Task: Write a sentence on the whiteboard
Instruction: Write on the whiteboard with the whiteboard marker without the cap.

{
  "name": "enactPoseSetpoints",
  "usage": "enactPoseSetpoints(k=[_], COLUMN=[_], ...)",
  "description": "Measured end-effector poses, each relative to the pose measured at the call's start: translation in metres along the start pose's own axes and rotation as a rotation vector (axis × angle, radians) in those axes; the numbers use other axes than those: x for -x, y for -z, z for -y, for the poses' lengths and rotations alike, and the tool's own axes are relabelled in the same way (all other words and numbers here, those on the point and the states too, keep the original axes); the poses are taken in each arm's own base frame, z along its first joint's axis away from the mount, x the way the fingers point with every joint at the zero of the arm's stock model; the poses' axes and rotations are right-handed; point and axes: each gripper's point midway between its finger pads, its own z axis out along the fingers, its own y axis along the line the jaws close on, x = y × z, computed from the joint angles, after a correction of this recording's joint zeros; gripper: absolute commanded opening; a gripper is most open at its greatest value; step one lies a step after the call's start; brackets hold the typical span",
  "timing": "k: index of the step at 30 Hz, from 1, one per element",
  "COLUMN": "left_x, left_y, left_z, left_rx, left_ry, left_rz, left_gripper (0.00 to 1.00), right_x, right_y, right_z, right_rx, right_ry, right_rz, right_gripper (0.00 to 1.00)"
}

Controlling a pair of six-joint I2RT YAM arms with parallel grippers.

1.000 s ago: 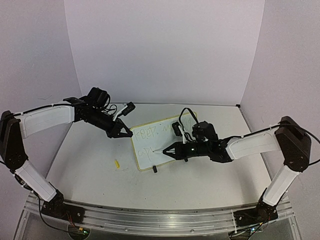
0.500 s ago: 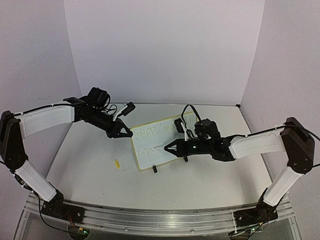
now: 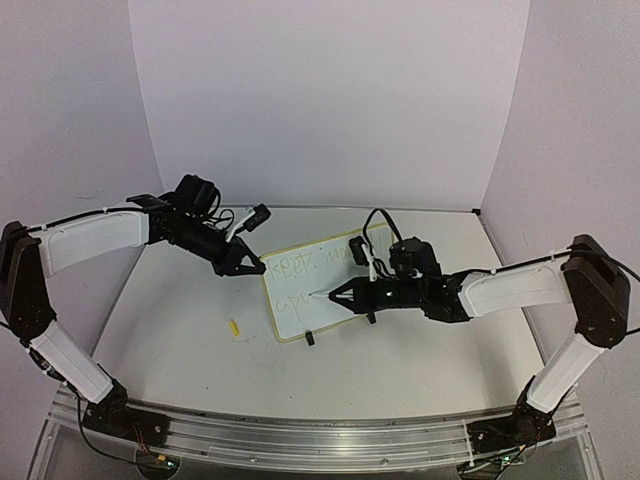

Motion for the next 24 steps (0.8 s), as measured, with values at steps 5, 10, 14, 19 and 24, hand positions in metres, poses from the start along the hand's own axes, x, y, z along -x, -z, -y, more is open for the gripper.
enactPoseSetpoints(k=[5,10,14,19,24], left_x=[0.000,0.000,0.000,0.000,0.000], left_y=[0.000,0.000,0.000,0.000,0.000], left_z=[0.000,0.000,0.000,0.000,0.000], left_rx=[0.000,0.000,0.000,0.000,-0.001], left_ry=[0.000,0.000,0.000,0.000,0.000], left_rz=[0.000,0.000,0.000,0.000,0.000], left_gripper=[0.00,0.00,0.00,0.00,0.00], right_x=[-0.006,-0.012,-0.012,-0.012,-0.011], right_y=[-0.001,-0.002,-0.002,-0.002,0.000], right_z=[0.004,0.008,0.009,0.009,0.009], right_rx=[-0.008,-0.019,-0.020,-0.021,-0.030], right_ry=[-0.008,-0.015,-0.016,-0.016,-0.014], right_rz=[-0.012,-0.026,-0.025,-0.024,-0.022], right_gripper=[0.00,0.00,0.00,0.00,0.00])
